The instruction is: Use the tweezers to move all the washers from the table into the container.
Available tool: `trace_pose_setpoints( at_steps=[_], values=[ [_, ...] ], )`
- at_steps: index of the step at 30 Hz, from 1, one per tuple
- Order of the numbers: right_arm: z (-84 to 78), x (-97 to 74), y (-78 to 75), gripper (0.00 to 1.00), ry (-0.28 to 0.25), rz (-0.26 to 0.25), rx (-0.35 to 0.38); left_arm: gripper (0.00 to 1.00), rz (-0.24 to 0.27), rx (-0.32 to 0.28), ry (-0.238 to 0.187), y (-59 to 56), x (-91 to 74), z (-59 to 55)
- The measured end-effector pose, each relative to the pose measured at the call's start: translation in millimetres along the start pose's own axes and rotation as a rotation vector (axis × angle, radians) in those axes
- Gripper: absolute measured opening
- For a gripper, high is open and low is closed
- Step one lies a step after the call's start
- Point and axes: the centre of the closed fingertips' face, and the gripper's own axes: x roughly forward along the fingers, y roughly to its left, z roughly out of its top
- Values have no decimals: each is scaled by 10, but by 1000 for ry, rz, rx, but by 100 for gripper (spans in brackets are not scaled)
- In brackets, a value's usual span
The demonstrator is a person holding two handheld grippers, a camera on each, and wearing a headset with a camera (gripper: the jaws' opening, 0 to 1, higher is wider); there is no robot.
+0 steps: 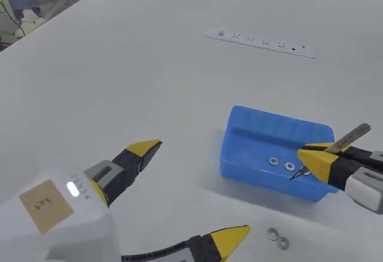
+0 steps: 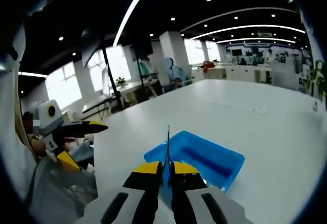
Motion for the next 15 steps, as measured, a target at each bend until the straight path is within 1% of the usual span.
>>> trace_pose_setpoints(
  at_steps=[5,10,15],
  values=[
    [-135,-35,78,4,14,14,41,83,0,0,3,3,3,-6],
    [-336,-26,141,4,51,31,73,83,-3,3,6,-2,10,-12],
    [-496,-19,190,4,85,49,109,82,-2,2,7,-1,17,-16]
  ],
)
